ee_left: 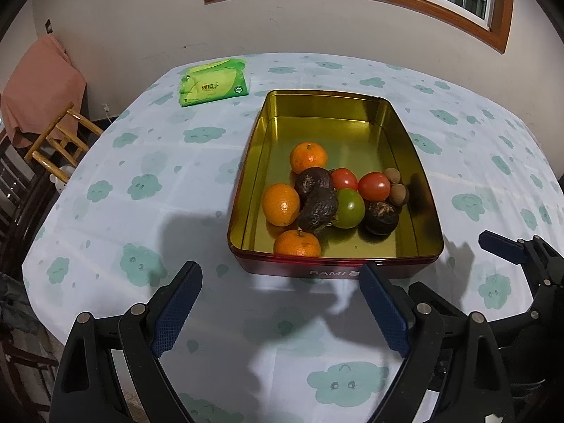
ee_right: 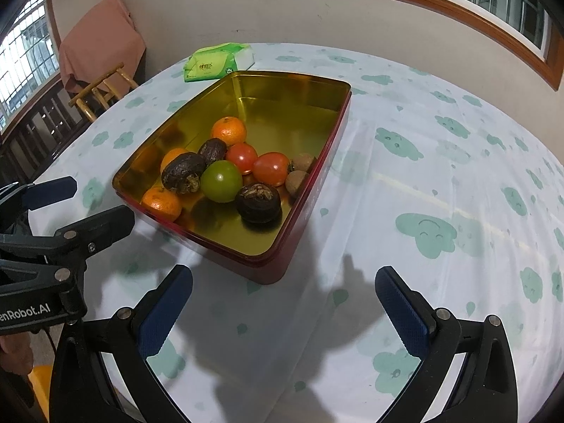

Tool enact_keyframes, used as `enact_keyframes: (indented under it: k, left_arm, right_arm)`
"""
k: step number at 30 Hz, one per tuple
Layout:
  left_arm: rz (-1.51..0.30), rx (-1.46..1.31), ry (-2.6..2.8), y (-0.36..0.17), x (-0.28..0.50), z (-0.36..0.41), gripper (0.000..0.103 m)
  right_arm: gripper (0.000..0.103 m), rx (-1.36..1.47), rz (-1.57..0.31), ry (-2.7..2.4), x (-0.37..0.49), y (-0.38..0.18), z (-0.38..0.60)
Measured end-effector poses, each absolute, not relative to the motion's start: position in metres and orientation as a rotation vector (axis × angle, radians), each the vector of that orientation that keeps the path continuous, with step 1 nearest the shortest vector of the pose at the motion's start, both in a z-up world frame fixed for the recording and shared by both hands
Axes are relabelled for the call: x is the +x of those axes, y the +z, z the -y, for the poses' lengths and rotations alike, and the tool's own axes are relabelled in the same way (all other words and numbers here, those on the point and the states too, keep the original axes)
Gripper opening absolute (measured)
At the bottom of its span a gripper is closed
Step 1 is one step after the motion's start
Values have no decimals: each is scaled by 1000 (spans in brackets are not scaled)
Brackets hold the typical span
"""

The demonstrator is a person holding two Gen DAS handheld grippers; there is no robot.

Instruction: Organize fruits

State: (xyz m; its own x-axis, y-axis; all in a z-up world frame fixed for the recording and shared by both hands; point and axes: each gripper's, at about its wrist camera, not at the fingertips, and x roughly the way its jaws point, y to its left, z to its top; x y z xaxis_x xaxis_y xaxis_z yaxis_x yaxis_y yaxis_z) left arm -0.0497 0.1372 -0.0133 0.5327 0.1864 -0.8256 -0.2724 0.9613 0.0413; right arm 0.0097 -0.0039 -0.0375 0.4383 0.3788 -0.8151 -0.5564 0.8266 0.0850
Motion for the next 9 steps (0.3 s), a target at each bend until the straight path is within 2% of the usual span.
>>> enact_keyframes:
  k: [5, 9]
  left_arm:
    - [-988, -121, 265, -14, -48, -138, 89]
    - [-991, -140, 275, -13, -47, -143, 95]
  right_arm:
    - [103, -215, -955, 592, 9, -37, 1]
    - [103, -218, -958, 594, 10, -37, -1]
